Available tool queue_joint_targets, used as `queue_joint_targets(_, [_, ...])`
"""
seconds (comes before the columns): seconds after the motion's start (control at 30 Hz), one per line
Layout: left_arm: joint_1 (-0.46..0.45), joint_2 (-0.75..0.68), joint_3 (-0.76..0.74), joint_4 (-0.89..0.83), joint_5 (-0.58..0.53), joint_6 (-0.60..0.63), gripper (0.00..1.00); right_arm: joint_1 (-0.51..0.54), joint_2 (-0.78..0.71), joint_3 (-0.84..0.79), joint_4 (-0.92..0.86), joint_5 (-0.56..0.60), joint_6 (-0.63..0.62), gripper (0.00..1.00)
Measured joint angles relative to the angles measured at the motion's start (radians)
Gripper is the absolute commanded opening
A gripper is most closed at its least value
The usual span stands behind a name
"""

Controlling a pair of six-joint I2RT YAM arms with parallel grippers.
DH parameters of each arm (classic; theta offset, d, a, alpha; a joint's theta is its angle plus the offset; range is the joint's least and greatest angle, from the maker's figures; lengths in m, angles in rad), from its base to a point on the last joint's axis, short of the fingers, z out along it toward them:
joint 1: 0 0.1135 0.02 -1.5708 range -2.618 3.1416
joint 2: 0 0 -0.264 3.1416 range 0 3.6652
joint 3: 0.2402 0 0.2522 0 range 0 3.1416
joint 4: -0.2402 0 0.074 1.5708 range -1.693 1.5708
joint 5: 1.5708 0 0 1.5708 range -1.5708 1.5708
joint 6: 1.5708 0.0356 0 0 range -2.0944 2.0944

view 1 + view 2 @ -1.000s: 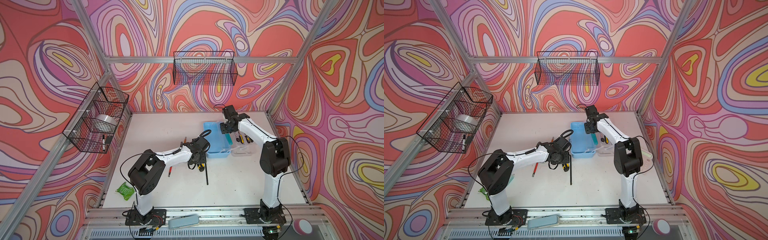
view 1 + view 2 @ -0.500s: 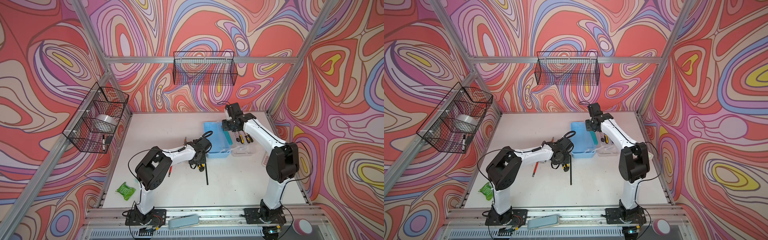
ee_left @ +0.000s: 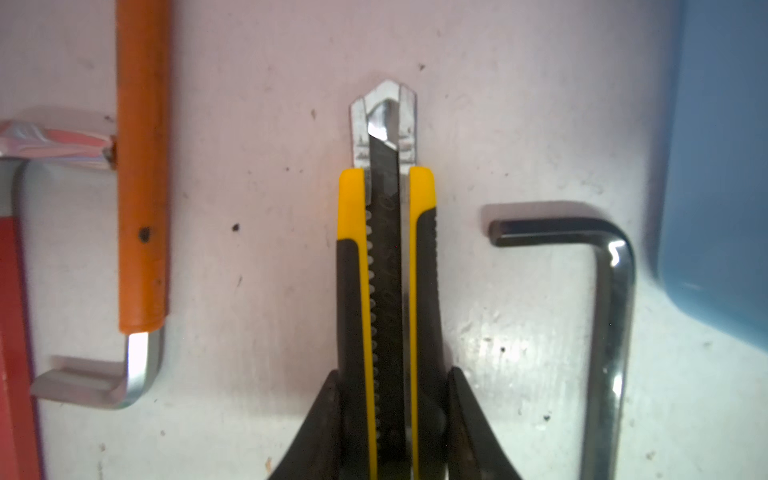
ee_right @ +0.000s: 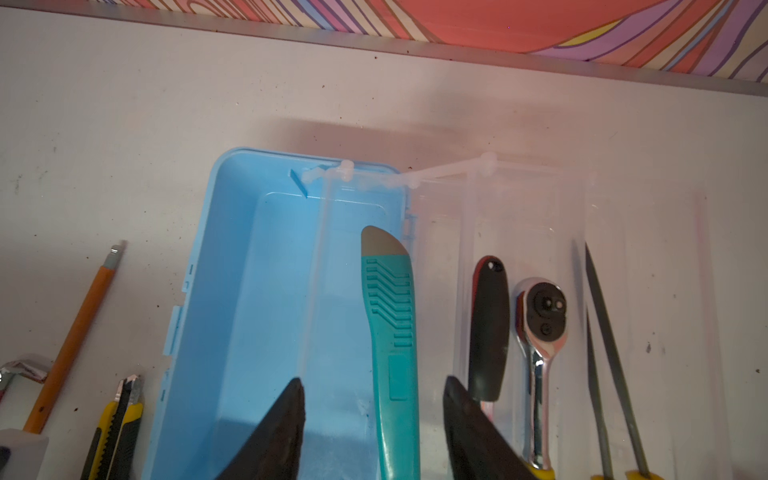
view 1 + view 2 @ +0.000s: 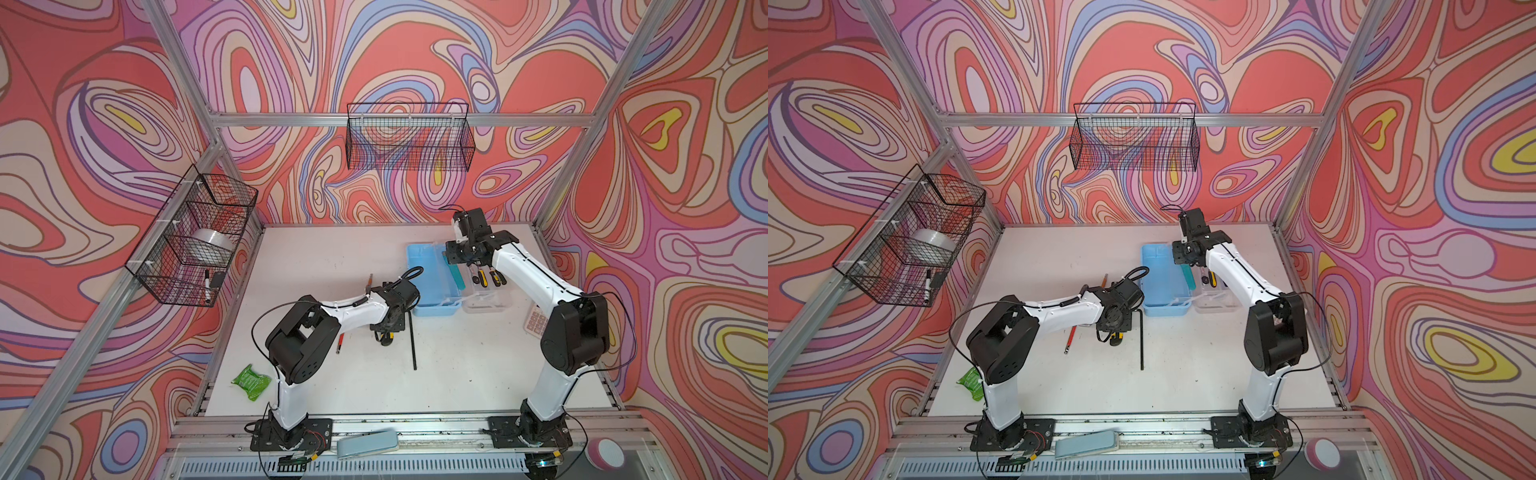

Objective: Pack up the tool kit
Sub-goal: 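Release the teal knife in the tray while the left gripper grasps the yellow-black knife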

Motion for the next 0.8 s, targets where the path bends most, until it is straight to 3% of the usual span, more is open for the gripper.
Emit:
queue_joint_targets(0.17, [0.000,-0.051,-0.058,0.016,-0.003,0.011,0.13,0.000,-0.032,-0.043,0.019,-0.042,0.026,0.51])
queue_joint_targets(0.57, [0.000,-0.216,-0.152,0.051,0.001,0.037,0.13,0.068,-0.171,-0.280,0.158,-0.224,0.149,0.49])
queue_joint_targets(0.8, [0.000,-0.171,-0.152,0.061,0.020,0.038,0.13,0.098,-0.161,-0.301,0.183,-0.258,0.191,0.48])
